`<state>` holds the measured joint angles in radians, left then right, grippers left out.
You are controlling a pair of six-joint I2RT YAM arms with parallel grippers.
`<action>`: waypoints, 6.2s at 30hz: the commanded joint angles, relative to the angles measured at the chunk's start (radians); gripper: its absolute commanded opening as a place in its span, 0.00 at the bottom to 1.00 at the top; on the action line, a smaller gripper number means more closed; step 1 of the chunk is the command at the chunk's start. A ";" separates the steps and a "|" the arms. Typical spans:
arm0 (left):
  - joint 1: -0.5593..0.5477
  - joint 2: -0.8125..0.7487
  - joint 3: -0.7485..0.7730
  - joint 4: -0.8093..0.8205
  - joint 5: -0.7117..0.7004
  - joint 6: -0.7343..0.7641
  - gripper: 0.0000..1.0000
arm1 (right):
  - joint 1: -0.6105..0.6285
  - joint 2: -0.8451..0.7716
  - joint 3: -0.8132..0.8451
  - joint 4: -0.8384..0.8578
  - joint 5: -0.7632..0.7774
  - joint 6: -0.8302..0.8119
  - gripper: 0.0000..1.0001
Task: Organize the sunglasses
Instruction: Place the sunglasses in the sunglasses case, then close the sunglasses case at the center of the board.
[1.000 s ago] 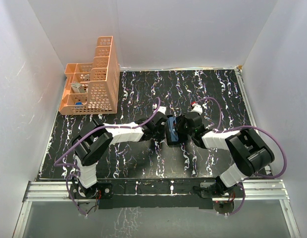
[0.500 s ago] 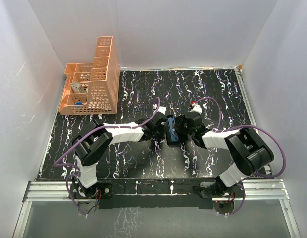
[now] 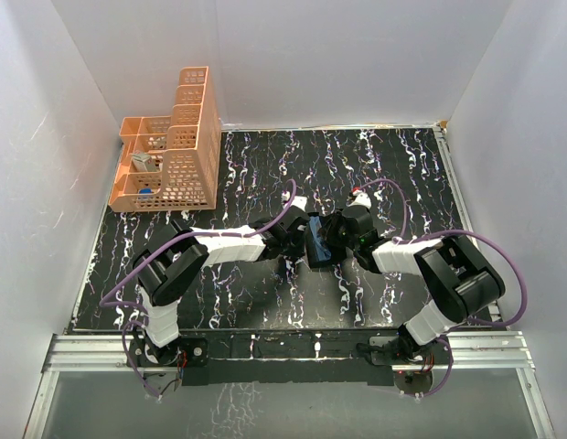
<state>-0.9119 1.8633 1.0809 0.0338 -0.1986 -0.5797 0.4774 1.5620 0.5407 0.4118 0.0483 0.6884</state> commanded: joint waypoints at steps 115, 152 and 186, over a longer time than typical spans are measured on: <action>0.000 -0.020 0.014 -0.005 -0.001 0.014 0.21 | 0.009 -0.199 -0.099 -0.038 0.072 -0.019 0.00; 0.000 -0.020 0.012 -0.005 0.001 0.007 0.21 | 0.051 -0.082 -0.116 0.099 -0.135 0.072 0.00; 0.005 -0.479 -0.055 -0.227 -0.327 0.072 0.25 | 0.081 -0.005 -0.031 -0.056 -0.071 -0.001 0.07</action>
<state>-0.9108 1.4494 1.0634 -0.1482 -0.4706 -0.5232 0.5480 1.5379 0.5037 0.5034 -0.0750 0.7547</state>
